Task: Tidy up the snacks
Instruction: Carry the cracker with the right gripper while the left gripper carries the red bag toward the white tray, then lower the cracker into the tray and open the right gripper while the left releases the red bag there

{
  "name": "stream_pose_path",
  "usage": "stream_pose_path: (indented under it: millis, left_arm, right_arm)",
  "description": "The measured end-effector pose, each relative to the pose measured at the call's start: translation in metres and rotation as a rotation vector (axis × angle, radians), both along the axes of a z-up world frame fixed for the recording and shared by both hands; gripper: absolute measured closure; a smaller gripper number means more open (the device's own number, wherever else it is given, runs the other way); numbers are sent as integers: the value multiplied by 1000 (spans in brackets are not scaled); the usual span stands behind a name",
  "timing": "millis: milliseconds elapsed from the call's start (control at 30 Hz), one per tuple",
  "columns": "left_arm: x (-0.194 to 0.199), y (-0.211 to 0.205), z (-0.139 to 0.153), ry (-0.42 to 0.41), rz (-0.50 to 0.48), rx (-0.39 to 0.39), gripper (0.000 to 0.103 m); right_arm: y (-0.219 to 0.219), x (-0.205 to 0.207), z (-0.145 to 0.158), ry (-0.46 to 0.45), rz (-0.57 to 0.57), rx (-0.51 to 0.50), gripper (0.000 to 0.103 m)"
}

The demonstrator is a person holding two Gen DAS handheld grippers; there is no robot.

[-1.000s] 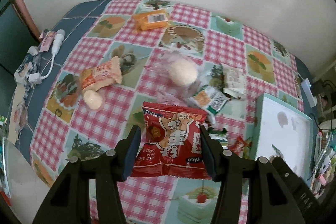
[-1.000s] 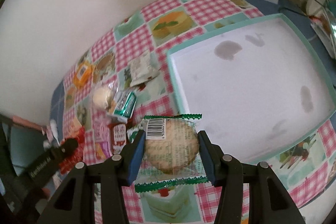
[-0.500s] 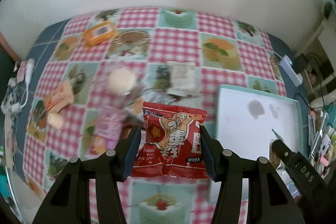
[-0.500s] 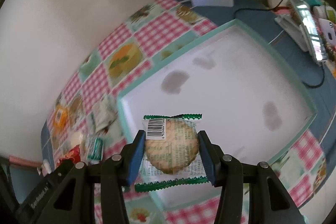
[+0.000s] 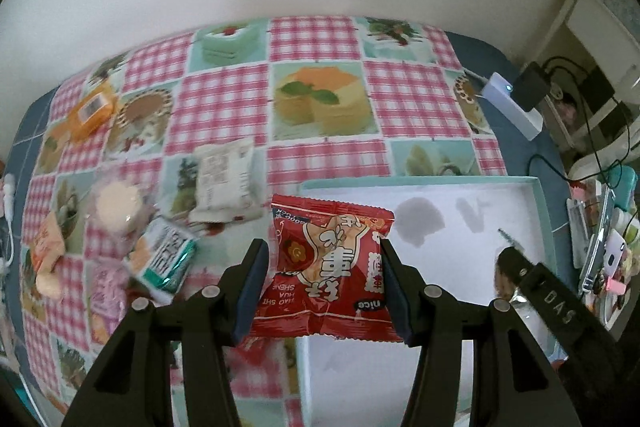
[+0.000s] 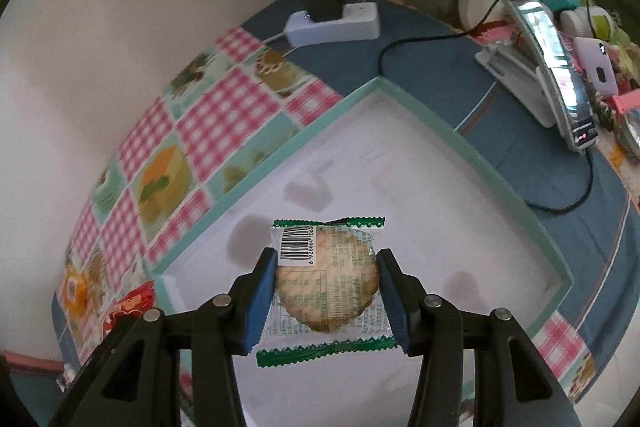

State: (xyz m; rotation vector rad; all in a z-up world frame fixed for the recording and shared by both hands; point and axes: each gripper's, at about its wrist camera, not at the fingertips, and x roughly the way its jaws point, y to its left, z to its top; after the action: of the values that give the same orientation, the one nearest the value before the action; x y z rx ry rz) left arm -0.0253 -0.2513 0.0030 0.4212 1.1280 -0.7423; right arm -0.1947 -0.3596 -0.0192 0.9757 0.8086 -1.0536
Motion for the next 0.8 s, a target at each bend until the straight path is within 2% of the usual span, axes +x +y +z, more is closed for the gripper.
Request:
stream_pose_path:
  millis: [267, 567, 667, 700, 800]
  left_arm:
    - [-5, -23, -14, 6, -36, -20, 47]
    - [-1, -24, -15, 1, -37, -39, 46]
    - [0, -23, -13, 6, -37, -43, 42]
    - [0, -23, -12, 6, -35, -42, 38]
    - [2, -22, -11, 1, -17, -42, 37]
  right_arm:
    - [-17, -1, 3, 38, -23, -58, 50]
    - [-22, -1, 1, 90, -30, -66, 50]
    - [-20, -1, 3, 96, -26, -72, 50]
    - [-20, -1, 4, 98, -24, -75, 50]
    - [-20, 0, 5, 108, -18, -80, 50]
